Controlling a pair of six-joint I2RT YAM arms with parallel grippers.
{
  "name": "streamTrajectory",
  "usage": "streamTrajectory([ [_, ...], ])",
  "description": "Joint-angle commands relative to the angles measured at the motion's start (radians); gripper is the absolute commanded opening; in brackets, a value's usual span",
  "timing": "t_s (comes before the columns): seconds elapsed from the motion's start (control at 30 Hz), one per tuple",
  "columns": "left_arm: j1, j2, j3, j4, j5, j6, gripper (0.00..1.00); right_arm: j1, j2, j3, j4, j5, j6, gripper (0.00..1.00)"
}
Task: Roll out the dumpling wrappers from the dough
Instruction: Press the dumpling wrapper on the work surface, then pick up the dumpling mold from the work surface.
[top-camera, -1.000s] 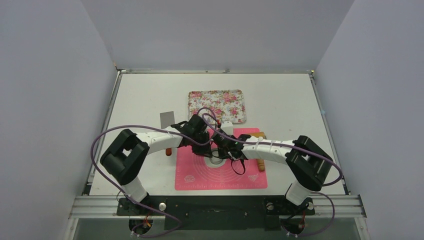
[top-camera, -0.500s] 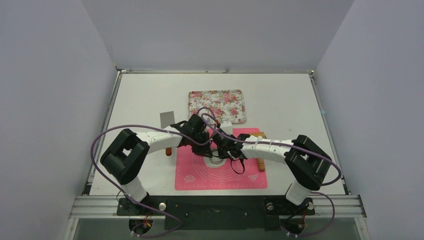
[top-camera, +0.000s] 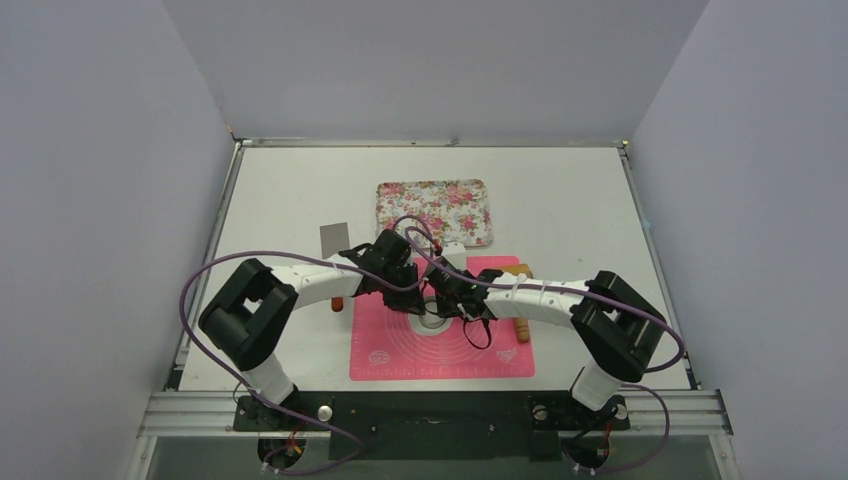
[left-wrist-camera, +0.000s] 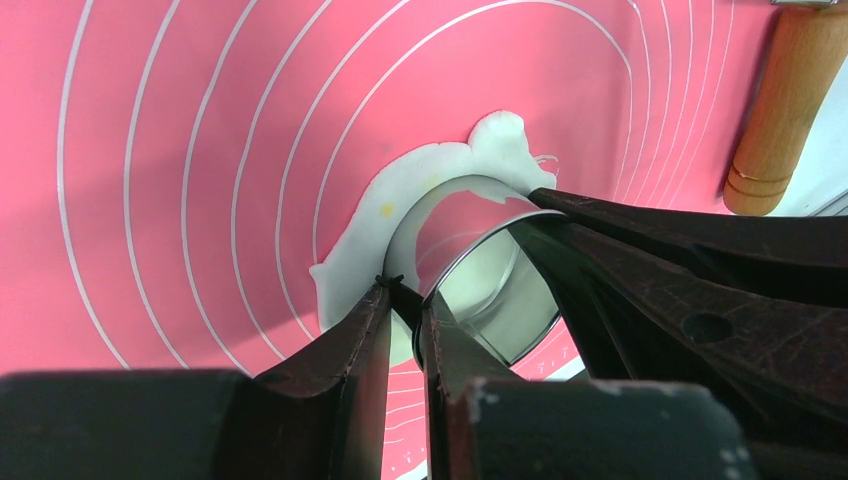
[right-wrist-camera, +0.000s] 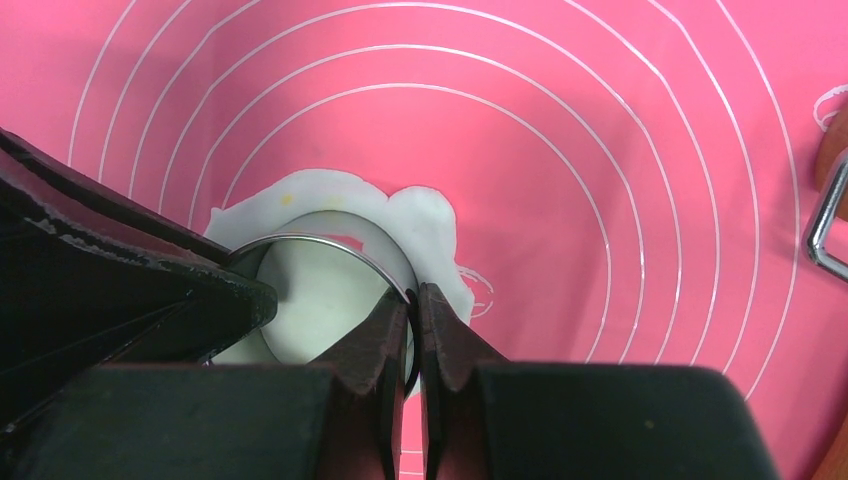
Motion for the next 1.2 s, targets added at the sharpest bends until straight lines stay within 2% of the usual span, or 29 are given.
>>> streamTrajectory([
  [0.0, -0.043, 0.175, -0.100, -0.040, -0.157, 0.056, 0.00, -0.005, 0.140, -0.080, 0.099, -0.082, 0.030, 0.00],
  [0.53, -0.071, 0.254, -0.086, -0.040, -0.148, 0.047, 0.00, -0.035, 0.192, -0.108, 0.169, -0.131, 0.026, 0.00],
  [0.93, -0.051, 0.221, 0.009, -0.064, -0.075, 0.072, 0.00, -0.038, 0.125, -0.022, 0.135, -0.157, -0.009, 0.00],
  [1.17, -0.024, 0.180, 0.017, -0.062, -0.015, 0.087, 0.00, -0.030, 0.112, -0.011, 0.180, -0.245, 0.000, 0.00],
])
